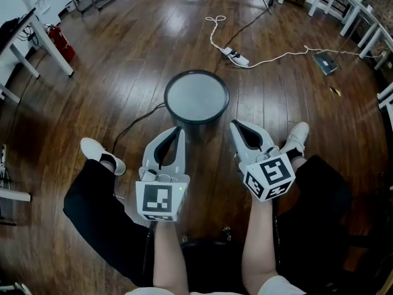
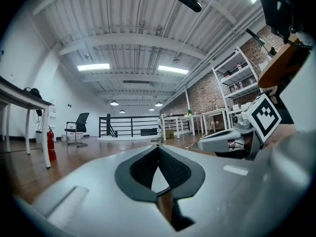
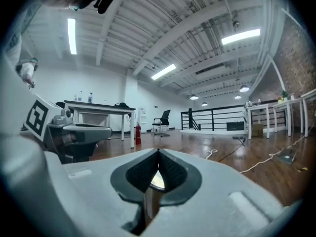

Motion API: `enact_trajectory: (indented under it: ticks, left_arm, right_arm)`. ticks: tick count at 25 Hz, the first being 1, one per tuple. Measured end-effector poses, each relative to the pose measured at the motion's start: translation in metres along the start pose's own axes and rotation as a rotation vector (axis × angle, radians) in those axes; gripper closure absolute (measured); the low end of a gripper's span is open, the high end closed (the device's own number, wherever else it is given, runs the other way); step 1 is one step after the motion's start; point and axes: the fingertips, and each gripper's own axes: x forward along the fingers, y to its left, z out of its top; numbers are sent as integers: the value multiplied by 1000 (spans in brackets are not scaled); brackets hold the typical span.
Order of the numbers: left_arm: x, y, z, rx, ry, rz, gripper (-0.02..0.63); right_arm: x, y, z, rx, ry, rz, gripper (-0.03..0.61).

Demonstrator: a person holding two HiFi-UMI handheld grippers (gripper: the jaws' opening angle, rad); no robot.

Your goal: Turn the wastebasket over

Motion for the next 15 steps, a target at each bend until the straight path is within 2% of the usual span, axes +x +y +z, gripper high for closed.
enact_trajectory:
  ticks: [4,8,15]
  left_arm:
    - [-40,-6,1,-30,-2,27,597]
    - [-82,-28,3,-14,2,38,597]
    - [-149,-90,6,-35,2,39,598]
  right_arm:
    - [-28,41,8,-37,-21,67,586]
    - [-68,79,10,-51,-38,119,586]
    - [-161,120,-2,-31,-51,134,586]
